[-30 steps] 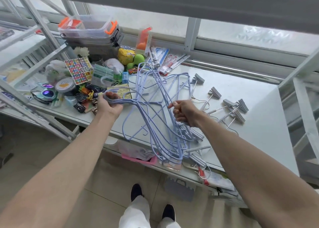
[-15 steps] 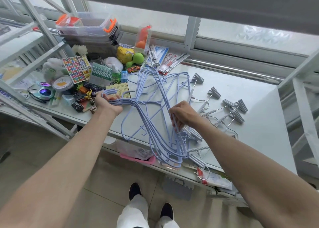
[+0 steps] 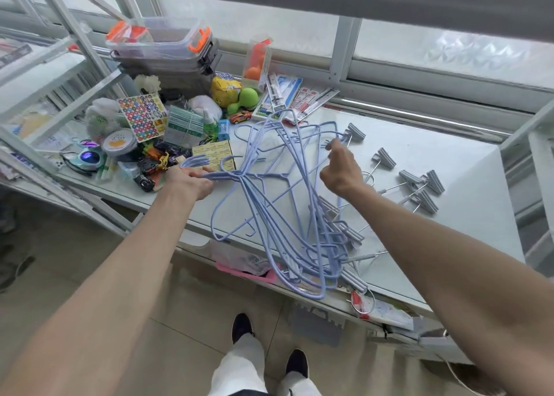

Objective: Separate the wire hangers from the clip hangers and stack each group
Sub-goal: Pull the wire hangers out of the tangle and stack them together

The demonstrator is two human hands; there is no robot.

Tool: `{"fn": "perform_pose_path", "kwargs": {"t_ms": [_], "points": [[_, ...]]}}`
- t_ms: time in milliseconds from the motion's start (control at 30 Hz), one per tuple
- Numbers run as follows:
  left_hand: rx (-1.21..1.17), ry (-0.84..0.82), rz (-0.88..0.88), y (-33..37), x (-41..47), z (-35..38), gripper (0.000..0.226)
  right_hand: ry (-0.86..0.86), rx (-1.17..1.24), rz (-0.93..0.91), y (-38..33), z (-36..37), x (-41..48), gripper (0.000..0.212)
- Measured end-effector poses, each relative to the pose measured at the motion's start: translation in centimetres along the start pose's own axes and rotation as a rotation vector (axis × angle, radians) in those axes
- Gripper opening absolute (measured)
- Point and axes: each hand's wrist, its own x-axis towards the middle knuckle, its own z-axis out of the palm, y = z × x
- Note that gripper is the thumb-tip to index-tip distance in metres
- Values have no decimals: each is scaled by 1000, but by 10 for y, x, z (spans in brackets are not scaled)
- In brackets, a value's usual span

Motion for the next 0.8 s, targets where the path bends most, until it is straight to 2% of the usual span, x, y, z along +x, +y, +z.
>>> {"fn": "perform_pose_path", "kwargs": {"t_ms": [133,233,367,400,500,567,667,800], "points": [[-13,-128,-48,0,-4,-3,49,-21,-45,-41,-13,-12,20,56],[-4,-235,-84,-1,-5,-3,59,-74,14,-2,-19,-13,29,65],[78,-264,-90,-4,-10,-1,73,-1,75,94,-14,-12,32,89],[90,-266,-95,-6,-12,-2,73,29,100,135,-11,-13,31,89],[100,-261,-140,-14,-11,-7,76,136,195,259,4,-15,31,66],[107,-248,-156,-20,-7,-12,78,143,236,291,14,-15,31,73],[145,-258,-152,-29,-3,-19,79,83,328,262,25,-15,32,89],[128,-234,-149,-33,5,-28,78,-51,530,322,35,-20,34,80]]}}
